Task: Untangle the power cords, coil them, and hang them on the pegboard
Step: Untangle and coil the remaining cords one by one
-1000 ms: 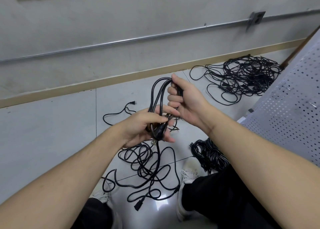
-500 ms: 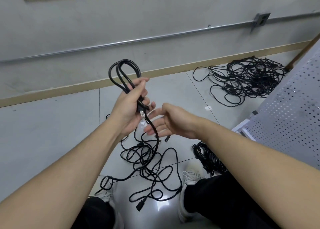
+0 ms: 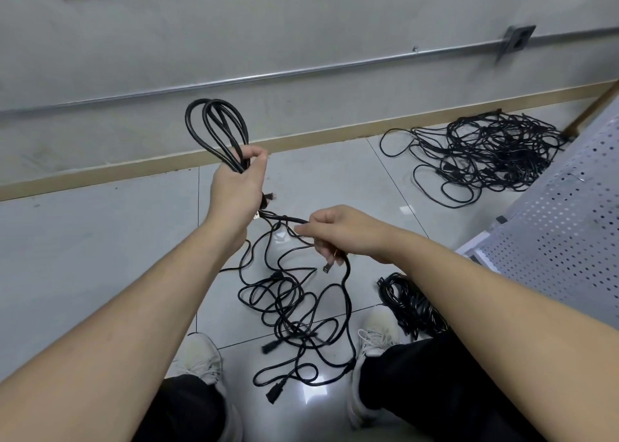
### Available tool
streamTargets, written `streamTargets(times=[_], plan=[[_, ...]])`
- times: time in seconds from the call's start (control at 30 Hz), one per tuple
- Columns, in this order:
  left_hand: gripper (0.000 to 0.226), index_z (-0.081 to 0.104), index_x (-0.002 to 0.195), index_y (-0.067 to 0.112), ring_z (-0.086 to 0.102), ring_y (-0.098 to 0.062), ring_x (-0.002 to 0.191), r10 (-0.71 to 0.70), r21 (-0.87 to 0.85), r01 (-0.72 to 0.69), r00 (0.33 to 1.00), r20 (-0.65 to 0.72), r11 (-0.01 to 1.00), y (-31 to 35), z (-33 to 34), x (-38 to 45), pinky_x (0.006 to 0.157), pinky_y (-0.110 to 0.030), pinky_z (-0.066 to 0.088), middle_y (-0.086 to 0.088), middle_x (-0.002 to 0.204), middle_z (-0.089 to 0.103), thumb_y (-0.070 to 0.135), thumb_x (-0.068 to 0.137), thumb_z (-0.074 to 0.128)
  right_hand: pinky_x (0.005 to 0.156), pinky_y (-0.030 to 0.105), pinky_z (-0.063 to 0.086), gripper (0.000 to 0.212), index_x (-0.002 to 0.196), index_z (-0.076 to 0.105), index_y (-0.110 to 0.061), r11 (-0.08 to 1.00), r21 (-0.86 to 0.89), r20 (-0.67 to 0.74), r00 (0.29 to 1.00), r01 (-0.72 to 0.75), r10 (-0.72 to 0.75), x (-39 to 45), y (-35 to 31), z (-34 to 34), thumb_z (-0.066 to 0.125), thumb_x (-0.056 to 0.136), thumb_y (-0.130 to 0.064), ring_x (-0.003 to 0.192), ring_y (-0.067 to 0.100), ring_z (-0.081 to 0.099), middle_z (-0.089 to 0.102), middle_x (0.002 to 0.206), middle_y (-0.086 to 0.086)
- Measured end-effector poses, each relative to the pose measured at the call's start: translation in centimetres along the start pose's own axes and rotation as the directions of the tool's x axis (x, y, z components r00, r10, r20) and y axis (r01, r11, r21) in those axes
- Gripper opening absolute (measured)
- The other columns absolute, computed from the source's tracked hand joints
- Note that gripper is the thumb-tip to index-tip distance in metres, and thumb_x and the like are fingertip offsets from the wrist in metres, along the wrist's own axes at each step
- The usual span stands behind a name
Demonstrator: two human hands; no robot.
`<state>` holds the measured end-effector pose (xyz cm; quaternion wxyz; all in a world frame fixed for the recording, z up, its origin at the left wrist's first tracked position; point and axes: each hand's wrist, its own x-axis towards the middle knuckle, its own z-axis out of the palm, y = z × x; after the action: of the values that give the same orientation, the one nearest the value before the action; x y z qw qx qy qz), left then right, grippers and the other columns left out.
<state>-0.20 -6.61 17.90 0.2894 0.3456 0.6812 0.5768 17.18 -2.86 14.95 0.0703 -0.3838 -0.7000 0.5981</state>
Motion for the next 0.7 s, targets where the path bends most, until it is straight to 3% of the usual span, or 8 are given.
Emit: streamTargets(times=[0.1, 0.2, 0.27, 0.33, 0.4, 0.5, 0.57, 0.7], plan=[[0.017, 0.065, 0.087, 0.033, 0.039, -0.004, 0.051, 0.006, 0.137, -0.015, 0.998, 0.06, 0.991, -0.9, -0.4, 0.2, 0.053, -0.021, 0.039, 0.001, 0.077, 0.049, 0.027, 0.101, 0.058, 0.055, 0.027, 0.044, 0.021, 0.084, 0.069, -0.017, 0.996, 0.063, 0.031, 0.997, 0.062, -0.064, -0.4, 0.2, -0.4, 0.064, 0.099, -0.031, 0.05, 0.011, 0.041, 0.045, 0.056, -0.008], [0.016, 0.065, 0.09, 0.03, 0.05, 0.003, 0.051, 0.013, 0.27, -0.04, 0.995, 0.099, 0.962, -1.0, -0.4, 0.2, 0.053, -0.021, 0.038, 0.012, 0.071, 0.053, 0.025, 0.102, 0.055, 0.052, 0.026, 0.044, 0.018, 0.098, 0.071, -0.011, 0.988, 0.112, 0.009, 0.994, 0.106, -0.107, -0.4, 0.1, -0.2, 0.066, 0.099, -0.028, 0.051, 0.012, 0.039, 0.044, 0.058, -0.008], [0.015, 0.065, 0.095, 0.03, 0.055, 0.009, 0.058, 0.042, 0.367, -0.096, 0.987, 0.153, 0.925, -1.0, -0.4, 0.3, 0.056, -0.017, 0.039, 0.014, 0.076, 0.058, 0.025, 0.103, 0.054, 0.05, 0.028, 0.048, 0.018, 0.097, 0.072, -0.012, 0.988, 0.026, -0.091, 0.985, 0.153, -0.15, -0.4, 0.0, -0.1, 0.065, 0.099, -0.028, 0.049, 0.012, 0.041, 0.045, 0.055, -0.01], [0.016, 0.067, 0.094, 0.033, 0.052, -0.002, 0.06, 0.019, 0.416, -0.111, 0.976, 0.218, 0.903, -1.0, -0.6, 0.3, 0.059, -0.024, 0.04, 0.014, 0.07, 0.058, 0.029, 0.103, 0.054, 0.051, 0.026, 0.045, 0.02, 0.084, 0.07, -0.02, 0.971, -0.159, -0.205, 0.956, 0.178, -0.208, -0.4, 0.0, -0.2, 0.066, 0.098, -0.034, 0.047, 0.007, 0.041, 0.045, 0.05, -0.015], [0.018, 0.072, 0.096, 0.033, 0.045, -0.009, 0.06, -0.04, 0.33, -0.053, 0.963, 0.268, 0.943, -1.3, -0.5, 0.1, 0.061, -0.028, 0.04, 0.017, 0.064, 0.054, 0.03, 0.103, 0.056, 0.052, 0.022, 0.037, 0.035, 0.071, 0.06, -0.016, 0.955, -0.236, -0.289, 0.926, 0.178, -0.243, -0.2, 0.2, -0.4, 0.069, 0.095, -0.04, 0.048, 0.006, 0.037, 0.042, 0.05, -0.014], [0.018, 0.073, 0.099, 0.029, 0.041, -0.012, 0.064, -0.194, 0.001, 0.202, 0.939, 0.284, 0.979, -0.9, -0.5, -0.2, 0.061, -0.029, 0.044, 0.004, 0.084, 0.05, 0.027, 0.105, 0.056, 0.052, 0.024, 0.033, 0.049, 0.068, 0.052, -0.01, 0.974, -0.191, -0.346, 0.92, 0.122, -0.184, -0.1, 0.0, -1.2, 0.07, 0.092, -0.047, 0.051, 0.009, 0.036, 0.043, 0.059, -0.004], [0.018, 0.073, 0.099, 0.027, 0.038, -0.011, 0.06, -0.222, -0.057, 0.25, 0.929, 0.296, 0.967, -0.7, -0.6, -0.1, 0.053, -0.026, 0.041, 0.001, 0.083, 0.046, 0.026, 0.105, 0.056, 0.052, 0.022, 0.031, 0.04, 0.067, 0.058, -0.016, 0.991, -0.109, -0.299, 0.948, 0.084, -0.113, -0.3, -0.1, -1.9, 0.07, 0.092, -0.045, 0.052, 0.011, 0.036, 0.043, 0.06, -0.003], [0.016, 0.074, 0.095, 0.032, 0.049, -0.001, 0.049, -0.06, 0.17, 0.02, 0.97, 0.235, 0.985, -1.2, -0.7, 0.4, 0.053, -0.026, 0.04, 0.018, 0.074, 0.059, 0.029, 0.102, 0.059, 0.065, 0.022, 0.038, 0.009, 0.087, 0.072, -0.017, 0.984, 0.097, -0.044, 0.989, 0.148, -0.145, -1.0, -0.3, -2.2, 0.07, 0.095, -0.02, 0.064, 0.008, 0.043, 0.053, 0.068, -0.01]])
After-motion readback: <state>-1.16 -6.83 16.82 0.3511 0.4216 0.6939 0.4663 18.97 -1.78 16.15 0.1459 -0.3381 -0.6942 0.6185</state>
